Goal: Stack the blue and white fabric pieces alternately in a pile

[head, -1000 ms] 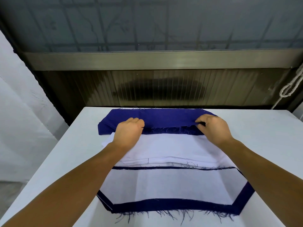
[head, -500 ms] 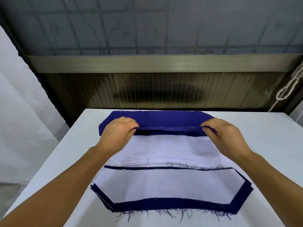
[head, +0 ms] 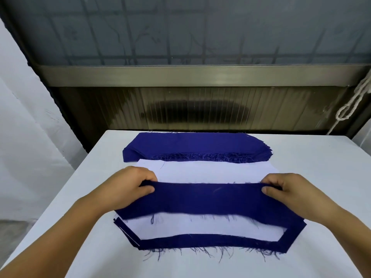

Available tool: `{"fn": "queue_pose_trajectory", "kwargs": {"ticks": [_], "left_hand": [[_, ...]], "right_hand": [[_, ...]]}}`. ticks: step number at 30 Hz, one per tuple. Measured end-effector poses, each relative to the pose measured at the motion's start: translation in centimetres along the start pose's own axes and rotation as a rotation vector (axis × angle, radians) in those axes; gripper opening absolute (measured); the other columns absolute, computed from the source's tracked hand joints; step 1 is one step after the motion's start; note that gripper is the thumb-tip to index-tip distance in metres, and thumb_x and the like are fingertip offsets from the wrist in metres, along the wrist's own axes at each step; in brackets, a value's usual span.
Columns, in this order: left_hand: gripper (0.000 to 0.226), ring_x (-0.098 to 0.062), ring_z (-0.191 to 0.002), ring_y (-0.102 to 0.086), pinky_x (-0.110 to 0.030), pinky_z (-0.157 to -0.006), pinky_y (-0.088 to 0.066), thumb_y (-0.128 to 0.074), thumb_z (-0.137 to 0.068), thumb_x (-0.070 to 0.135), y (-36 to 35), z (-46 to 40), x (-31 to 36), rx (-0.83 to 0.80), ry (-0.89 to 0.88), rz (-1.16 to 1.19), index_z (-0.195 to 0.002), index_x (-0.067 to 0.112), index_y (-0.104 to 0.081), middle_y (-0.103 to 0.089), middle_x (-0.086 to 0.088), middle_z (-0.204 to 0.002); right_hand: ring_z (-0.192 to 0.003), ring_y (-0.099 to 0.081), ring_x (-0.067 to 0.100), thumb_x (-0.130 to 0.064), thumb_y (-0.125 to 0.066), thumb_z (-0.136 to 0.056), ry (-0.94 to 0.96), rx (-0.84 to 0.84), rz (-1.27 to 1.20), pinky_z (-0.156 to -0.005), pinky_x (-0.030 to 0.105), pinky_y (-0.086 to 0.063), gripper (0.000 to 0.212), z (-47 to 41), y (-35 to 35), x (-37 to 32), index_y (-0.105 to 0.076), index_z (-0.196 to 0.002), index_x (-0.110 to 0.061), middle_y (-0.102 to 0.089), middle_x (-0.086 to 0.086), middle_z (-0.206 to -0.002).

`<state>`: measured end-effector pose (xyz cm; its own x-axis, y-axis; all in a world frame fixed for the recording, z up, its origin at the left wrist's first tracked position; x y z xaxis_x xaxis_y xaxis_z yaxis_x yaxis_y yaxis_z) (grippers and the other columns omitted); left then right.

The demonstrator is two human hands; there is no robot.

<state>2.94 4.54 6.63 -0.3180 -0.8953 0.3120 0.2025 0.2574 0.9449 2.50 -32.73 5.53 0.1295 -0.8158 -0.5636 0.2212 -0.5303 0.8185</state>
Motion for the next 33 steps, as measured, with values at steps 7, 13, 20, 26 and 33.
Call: {"fn": "queue_pose_trajectory", "kwargs": {"ticks": [7, 13, 20, 26, 33], "left_hand": [[0.012, -0.010, -0.082, -0.057, -0.026, -0.070, -0.049, -0.058, -0.090, 0.024, 1.5, 4.0, 1.0, 0.636, -0.210, -0.185, -0.089, 0.022, -0.070, -0.064, 0.012, -0.091], [0.048, -0.010, -0.099, -0.061, -0.022, -0.090, -0.041, -0.033, -0.101, 0.037, -7.6, 6.3, 0.7, 0.485, -0.278, -0.151, -0.084, 0.019, -0.074, -0.069, 0.007, -0.109], [0.024, -0.003, -0.103, -0.057, -0.015, -0.091, -0.040, -0.049, -0.080, 0.031, -9.3, 6.3, -0.1, 0.428, -0.184, -0.024, -0.083, 0.024, -0.071, -0.067, 0.013, -0.112], [0.019, -0.004, -0.093, -0.062, -0.016, -0.083, -0.043, -0.049, -0.072, 0.027, -9.9, 6.3, -0.9, 0.427, -0.155, 0.007, -0.078, 0.022, -0.067, -0.068, 0.013, -0.105], [0.016, -0.001, -0.089, -0.060, -0.013, -0.077, -0.041, -0.049, -0.068, 0.028, -9.9, 6.2, -1.1, 0.402, -0.115, 0.013, -0.075, 0.023, -0.062, -0.066, 0.015, -0.102]], "right_hand": [[-0.101, -0.066, 0.015, -0.007, -0.053, -0.093, 0.442, 0.638, 0.347, -0.086, 0.028, -0.050, 0.025, 4.2, -0.7, -0.6, -0.074, -0.105, -0.011, -0.072, -0.003, -0.108], [-0.108, -0.066, 0.026, -0.023, -0.020, -0.106, 0.541, 0.443, 0.491, -0.103, 0.024, -0.036, 0.058, 6.1, -6.6, 1.6, -0.076, -0.101, -0.007, -0.071, 0.000, -0.112], [-0.112, -0.059, 0.017, -0.021, -0.030, -0.104, 0.554, 0.543, 0.411, -0.097, 0.032, -0.043, 0.050, 6.5, -6.3, 1.7, -0.077, -0.097, -0.004, -0.071, 0.003, -0.110], [-0.099, -0.054, 0.015, 0.008, -0.075, -0.050, 0.314, 0.510, 0.404, -0.095, 0.013, -0.030, 0.038, 5.7, -5.8, 4.0, -0.074, -0.085, -0.007, -0.072, 0.004, -0.102], [-0.095, -0.053, 0.015, 0.007, -0.057, -0.042, 0.358, 0.513, 0.399, -0.092, 0.011, -0.030, 0.041, 5.6, -5.9, 4.0, -0.071, -0.078, -0.009, -0.071, 0.002, -0.096]]}}
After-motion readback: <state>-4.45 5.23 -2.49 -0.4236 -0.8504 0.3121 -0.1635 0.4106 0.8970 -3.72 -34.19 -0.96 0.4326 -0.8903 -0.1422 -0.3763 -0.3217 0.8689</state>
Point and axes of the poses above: each hand's wrist, its own z-axis away from the middle knuckle, its own y-axis out of the back of the hand, x = y × z, the point moved 5 cm from there along -z, towards the middle knuckle
